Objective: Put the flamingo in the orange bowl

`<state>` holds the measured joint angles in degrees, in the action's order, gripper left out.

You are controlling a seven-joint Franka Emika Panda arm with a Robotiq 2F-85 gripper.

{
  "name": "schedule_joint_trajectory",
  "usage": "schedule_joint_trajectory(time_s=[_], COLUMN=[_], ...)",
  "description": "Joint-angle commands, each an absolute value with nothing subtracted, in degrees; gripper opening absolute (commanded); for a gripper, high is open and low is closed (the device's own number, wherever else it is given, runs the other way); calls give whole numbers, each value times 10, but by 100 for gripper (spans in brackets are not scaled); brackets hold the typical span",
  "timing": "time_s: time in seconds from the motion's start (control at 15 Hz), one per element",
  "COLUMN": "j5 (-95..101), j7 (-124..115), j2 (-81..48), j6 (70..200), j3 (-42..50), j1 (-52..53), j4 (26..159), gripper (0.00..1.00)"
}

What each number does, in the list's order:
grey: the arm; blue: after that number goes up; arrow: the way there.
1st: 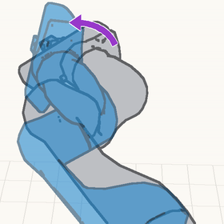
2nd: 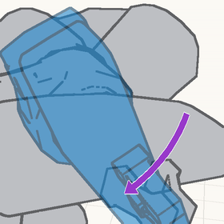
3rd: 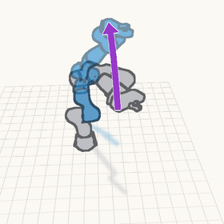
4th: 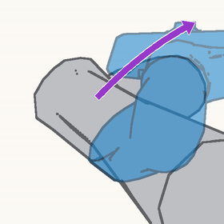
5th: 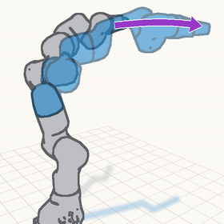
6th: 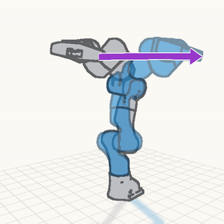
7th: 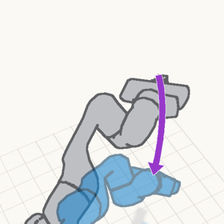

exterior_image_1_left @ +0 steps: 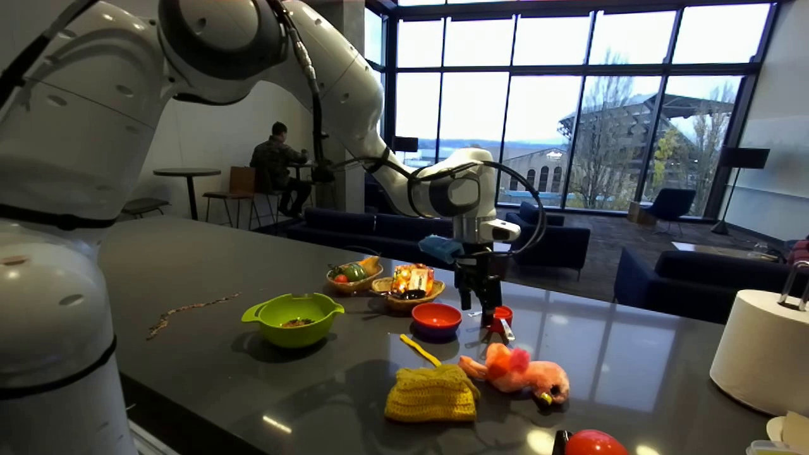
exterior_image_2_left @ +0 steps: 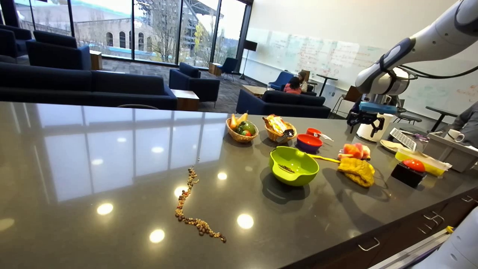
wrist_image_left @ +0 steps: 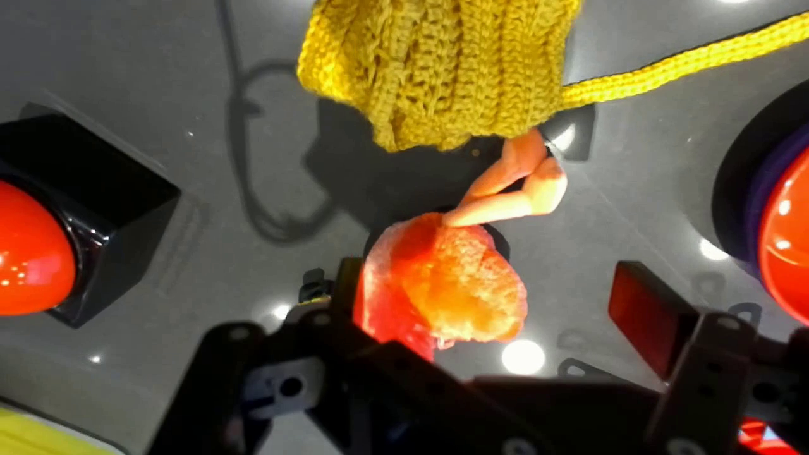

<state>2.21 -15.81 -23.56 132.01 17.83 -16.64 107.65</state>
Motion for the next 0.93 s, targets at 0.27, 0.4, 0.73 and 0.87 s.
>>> schedule_joint_trajectory(time_s=[0.27,0.4,0.73,0.87], j5=[-47,-51,-59,-61], j7=[-155,-161,-158,-154], j2=[-307,-323,-357,-367], j6=[1342,1350,1367,1371], j3=[170,174,173,171], j1=[-192,-192,-202,-205], j4=[1041,1034,1007,994], gripper=[100,100,100,100])
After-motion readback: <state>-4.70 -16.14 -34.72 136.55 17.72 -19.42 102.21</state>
